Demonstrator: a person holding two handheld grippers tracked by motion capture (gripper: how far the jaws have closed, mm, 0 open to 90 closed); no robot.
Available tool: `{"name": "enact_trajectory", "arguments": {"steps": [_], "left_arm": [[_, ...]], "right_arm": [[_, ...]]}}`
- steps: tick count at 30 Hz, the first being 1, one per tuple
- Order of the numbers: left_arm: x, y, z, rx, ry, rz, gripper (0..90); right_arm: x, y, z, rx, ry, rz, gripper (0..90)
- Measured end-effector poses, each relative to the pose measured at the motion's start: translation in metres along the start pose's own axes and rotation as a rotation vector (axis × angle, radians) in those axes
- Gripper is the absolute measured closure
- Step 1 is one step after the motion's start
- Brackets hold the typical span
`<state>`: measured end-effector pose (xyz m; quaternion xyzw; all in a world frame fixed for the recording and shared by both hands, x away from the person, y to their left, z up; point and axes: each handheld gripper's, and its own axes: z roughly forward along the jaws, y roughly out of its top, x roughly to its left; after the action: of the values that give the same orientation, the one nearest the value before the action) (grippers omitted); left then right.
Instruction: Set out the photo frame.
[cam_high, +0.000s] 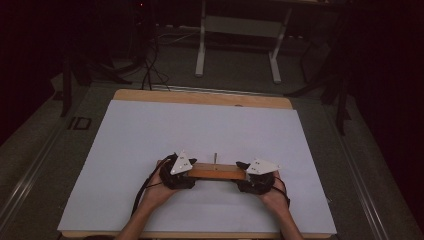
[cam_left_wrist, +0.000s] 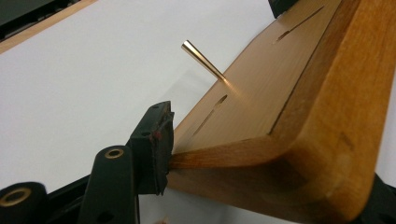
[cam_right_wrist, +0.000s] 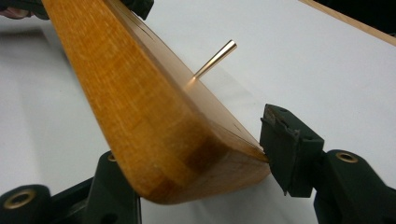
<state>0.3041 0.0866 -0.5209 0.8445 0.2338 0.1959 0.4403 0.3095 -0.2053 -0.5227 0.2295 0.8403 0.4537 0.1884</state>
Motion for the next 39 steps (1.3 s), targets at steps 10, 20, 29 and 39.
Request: {"name": "enact_trajectory", "arguments": {"steps": [10,20,29,39], "left_arm": [[-0.001,0.002,-0.001,0.007,0.004,0.033,49.7],[-0.002,0.002,-0.001,0.004,0.012,0.035,51.0],[0.0,0.002,-0.002,-0.005,0.001,0.015,52.8],[0.004,0.004,-0.001,-0.012,0.0,-0.016,53.1]], "right_arm": [[-0.002,0.001,0.001,-0.009,0.001,0.015,42.5],[-0.004,0.0,0.001,-0.03,0.013,0.056,39.9],[-0.01,-0.001,0.004,-0.054,0.02,0.129,34.7],[-0.013,0.001,0.006,-0.062,0.013,0.146,35.3]]}}
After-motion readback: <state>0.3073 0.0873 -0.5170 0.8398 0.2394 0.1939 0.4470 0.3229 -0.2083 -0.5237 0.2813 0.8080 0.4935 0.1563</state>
